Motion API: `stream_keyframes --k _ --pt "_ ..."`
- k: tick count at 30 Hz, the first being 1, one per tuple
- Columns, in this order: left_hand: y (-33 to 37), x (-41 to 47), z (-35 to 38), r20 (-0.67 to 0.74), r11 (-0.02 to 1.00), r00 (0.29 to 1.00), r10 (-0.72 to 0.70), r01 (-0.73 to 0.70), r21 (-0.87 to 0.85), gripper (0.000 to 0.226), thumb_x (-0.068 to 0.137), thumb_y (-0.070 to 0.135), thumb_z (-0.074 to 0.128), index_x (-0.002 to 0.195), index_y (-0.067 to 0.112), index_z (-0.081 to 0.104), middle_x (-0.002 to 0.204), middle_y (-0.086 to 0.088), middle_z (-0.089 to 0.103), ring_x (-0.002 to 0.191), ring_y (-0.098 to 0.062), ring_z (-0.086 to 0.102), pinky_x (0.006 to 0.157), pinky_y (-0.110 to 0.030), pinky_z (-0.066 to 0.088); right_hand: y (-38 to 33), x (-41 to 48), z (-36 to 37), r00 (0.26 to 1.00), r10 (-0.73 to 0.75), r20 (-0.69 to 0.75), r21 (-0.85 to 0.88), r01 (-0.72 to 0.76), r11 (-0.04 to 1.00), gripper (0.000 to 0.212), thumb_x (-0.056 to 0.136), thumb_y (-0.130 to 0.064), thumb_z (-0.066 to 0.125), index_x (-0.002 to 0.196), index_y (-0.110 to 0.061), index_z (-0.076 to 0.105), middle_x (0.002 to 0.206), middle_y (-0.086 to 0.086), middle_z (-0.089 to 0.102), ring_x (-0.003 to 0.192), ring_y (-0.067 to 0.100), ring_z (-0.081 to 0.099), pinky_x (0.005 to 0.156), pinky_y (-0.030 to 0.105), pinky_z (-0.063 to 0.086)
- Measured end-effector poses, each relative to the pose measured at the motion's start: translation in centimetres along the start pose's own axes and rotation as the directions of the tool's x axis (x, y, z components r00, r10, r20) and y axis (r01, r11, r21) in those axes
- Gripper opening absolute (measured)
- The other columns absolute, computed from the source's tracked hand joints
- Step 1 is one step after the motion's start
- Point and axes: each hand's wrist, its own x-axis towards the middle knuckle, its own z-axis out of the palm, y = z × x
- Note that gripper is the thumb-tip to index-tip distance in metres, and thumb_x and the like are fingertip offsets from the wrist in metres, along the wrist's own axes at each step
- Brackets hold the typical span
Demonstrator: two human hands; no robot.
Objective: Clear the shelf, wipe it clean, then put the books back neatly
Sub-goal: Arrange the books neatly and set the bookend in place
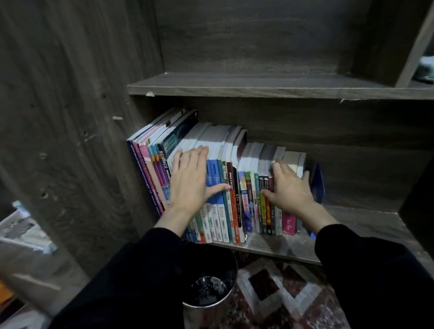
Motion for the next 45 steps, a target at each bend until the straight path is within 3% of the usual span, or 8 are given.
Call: stream_keyframes --k 3,6,9,17,20,28,38,45 --pt "-0.1 0.1 0.3 -0.013 1.0 1.0 0.013 -0.012 0.024 0.109 0.068 0.087 0.039 0.145 0.009 0.031 0.144 -0.006 0.041 0.13 -0.022 0.039 0.114 -0.039 0.016 -1.6 -0.3 -1.3 0.995 -0.01 -0.101 0.294 0.04 0.955 0.066 0.089 -0.025 0.057 0.147 -0.022 0.026 0.151 0.006 0.034 0.142 0.026 0.023 0.116 0.056 0.016" --pt "0.0 0.0 0.1 -0.033 0.999 0.999 0.018 -0.016 0.049 0.108 0.069 0.085 0.036 0.145 0.008 0.031 0.143 -0.007 0.042 0.128 -0.022 0.04 0.112 -0.037 0.02 -4.5 -0.9 -2.5 0.955 -0.217 -0.202 0.534 0.294 0.793 0.068 0.092 -0.019 0.054 0.15 -0.027 0.02 0.157 -0.003 0.02 0.144 0.015 0.018 0.115 0.039 0.019" --pt "-0.2 -0.2 -0.7 0.009 0.999 0.999 0.045 -0.045 0.023 0.104 0.072 0.077 0.04 0.148 0.007 0.023 0.148 -0.007 0.034 0.133 -0.022 0.032 0.112 -0.035 0.016 -6.1 -0.6 -1.7 0.878 -0.445 -0.178 0.346 0.479 0.807 0.07 0.094 -0.03 0.052 0.151 -0.031 0.013 0.16 -0.008 0.008 0.146 0.011 0.007 0.116 0.032 0.008" --pt "-4.7 0.3 -3.3 0.121 0.985 0.979 0.164 -0.155 -0.078 0.099 0.08 0.027 0.073 0.152 0.011 0.006 0.16 -0.009 0.008 0.147 -0.022 0.008 0.118 -0.03 0.003 -6.2 0.2 0.0 0.864 -0.437 -0.252 0.162 0.482 0.861 0.072 0.091 -0.031 0.06 0.15 -0.033 0.018 0.158 -0.008 0.016 0.145 0.011 0.016 0.117 0.032 0.013" --pt "-4.8 0.3 -2.9 0.161 0.972 0.965 0.206 -0.22 0.077 0.098 0.082 0.036 0.068 0.151 0.007 0.005 0.158 -0.01 0.015 0.147 -0.021 0.008 0.12 -0.034 -0.004 -6.4 0.0 0.1 0.869 -0.408 -0.279 0.19 0.466 0.864 0.067 0.09 -0.027 0.061 0.146 -0.035 0.026 0.157 -0.009 0.021 0.144 0.012 0.019 0.116 0.033 0.015" --pt "-4.9 -0.2 -2.8 0.092 0.978 0.979 0.183 -0.19 0.085 0.098 0.082 0.042 0.067 0.151 0.005 0.008 0.153 -0.01 0.032 0.142 -0.018 0.029 0.117 -0.031 -0.008 -7.8 -0.4 0.4 0.92 -0.285 -0.269 0.296 0.36 0.885 0.07 0.087 -0.015 0.062 0.144 -0.035 0.027 0.157 -0.013 0.017 0.146 0.01 0.012 0.114 0.043 0.005" --pt "-4.6 -2.5 -3.1 0.043 0.935 0.997 0.061 -0.072 0.347 0.092 0.089 0.063 0.043 0.15 0.004 0.006 0.157 -0.011 0.021 0.147 -0.027 0.003 0.109 -0.05 -0.018 -8.2 -1.3 -0.5 0.943 -0.267 -0.197 0.329 0.321 0.888 0.075 0.085 -0.016 0.065 0.145 -0.035 0.024 0.158 -0.013 0.013 0.146 0.009 0.008 0.115 0.045 0.01" --pt "-5.1 -2.1 -2.9 0.033 0.958 0.999 0.024 -0.033 0.286 0.083 0.086 0.066 0.046 0.146 0.013 0.027 0.147 -0.002 0.037 0.146 -0.019 0.009 0.112 -0.06 -0.009 -8.2 -0.9 -0.5 0.935 -0.284 -0.212 0.315 0.34 0.886 0.068 0.087 -0.024 0.064 0.144 -0.032 0.028 0.156 -0.01 0.02 0.145 0.011 0.015 0.117 0.05 0.019"
